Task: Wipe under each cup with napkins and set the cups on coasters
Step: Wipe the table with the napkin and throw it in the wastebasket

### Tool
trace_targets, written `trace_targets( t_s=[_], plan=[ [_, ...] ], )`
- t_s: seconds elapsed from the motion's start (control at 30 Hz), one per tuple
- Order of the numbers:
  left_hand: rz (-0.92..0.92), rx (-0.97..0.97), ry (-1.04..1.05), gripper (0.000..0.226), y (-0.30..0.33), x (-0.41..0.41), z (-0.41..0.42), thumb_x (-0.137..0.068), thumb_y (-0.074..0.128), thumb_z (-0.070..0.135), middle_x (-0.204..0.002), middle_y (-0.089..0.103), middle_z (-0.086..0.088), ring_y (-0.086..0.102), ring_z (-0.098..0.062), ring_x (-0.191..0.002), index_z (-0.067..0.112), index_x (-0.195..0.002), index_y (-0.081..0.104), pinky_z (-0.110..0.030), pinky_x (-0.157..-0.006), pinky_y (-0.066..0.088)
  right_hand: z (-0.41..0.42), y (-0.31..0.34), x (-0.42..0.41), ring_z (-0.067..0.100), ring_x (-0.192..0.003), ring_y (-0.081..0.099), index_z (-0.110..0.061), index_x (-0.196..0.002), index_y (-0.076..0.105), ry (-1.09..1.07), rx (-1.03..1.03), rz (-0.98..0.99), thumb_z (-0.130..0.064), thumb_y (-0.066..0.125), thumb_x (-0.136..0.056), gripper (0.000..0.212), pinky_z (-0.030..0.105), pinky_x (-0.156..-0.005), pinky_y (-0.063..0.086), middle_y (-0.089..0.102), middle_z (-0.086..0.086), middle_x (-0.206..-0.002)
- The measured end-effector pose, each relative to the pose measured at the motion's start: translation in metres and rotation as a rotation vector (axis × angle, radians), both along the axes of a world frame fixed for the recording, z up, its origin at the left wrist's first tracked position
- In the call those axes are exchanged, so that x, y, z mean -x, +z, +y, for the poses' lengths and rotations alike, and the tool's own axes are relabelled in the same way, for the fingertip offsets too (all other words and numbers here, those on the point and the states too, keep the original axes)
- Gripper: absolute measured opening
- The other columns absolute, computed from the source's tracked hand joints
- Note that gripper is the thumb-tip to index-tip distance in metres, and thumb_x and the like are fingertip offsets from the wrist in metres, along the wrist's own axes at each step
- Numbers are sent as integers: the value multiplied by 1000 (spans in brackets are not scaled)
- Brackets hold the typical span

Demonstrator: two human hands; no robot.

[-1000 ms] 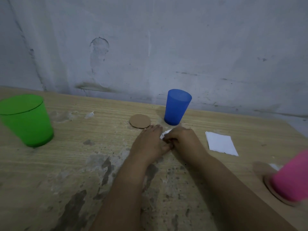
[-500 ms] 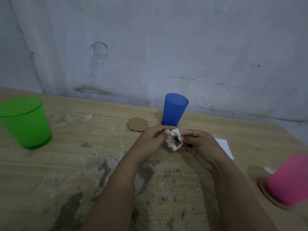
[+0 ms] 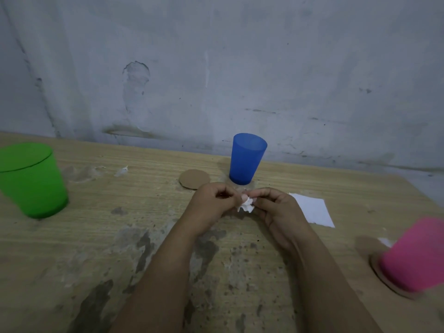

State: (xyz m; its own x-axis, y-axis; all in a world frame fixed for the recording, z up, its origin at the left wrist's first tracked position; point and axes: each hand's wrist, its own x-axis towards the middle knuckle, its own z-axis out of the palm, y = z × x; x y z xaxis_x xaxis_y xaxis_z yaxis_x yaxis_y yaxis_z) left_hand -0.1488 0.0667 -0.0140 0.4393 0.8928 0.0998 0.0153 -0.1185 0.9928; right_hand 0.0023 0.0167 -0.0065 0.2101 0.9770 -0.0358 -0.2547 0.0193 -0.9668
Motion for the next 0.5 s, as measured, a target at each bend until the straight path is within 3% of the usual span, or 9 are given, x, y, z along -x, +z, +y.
trace_targets(
  t_s=[0.13, 0.23, 0.33, 0.5],
  plan=[
    [-33, -8, 40, 12, -3, -1, 2, -74, 78, 11, -89, 73, -13, 68, -19, -79, 11, -82, 69, -22, -69, 55, 2, -2, 0, 25, -86, 69, 2, -101, 63, -34, -15, 47, 10, 58, -80, 23, 30, -75, 59, 71, 16, -95],
    [-52, -48, 64, 18, -2, -3, 4, -73, 77, 4, -87, 72, -7, 66, -15, -75, 13, -86, 67, -21, -67, 54, 3, -2, 0, 28, -94, 67, 4, -111, 59, -15, -26, 141, 1, 57, -84, 28, 31, -81, 57, 68, 21, -105],
    [-104, -67, 95, 19, -1, -6, 4, -73, 78, 3, -86, 71, -7, 63, -12, -73, 10, -86, 66, -21, -68, 54, 4, 0, 4, 26, -95, 67, 3, -105, 65, 9, -16, 113, -8, 63, -78, 29, 30, -83, 56, 70, 19, -104],
    [-119, -99, 125, 19, 1, -7, 2, -73, 77, 3, -89, 71, -8, 66, -13, -78, 10, -86, 65, -20, -70, 55, 8, -6, 9, 35, -98, 66, -6, -87, 74, -143, 12, -60, -5, 68, -79, 11, 42, -89, 54, 72, 18, -97]
  ],
)
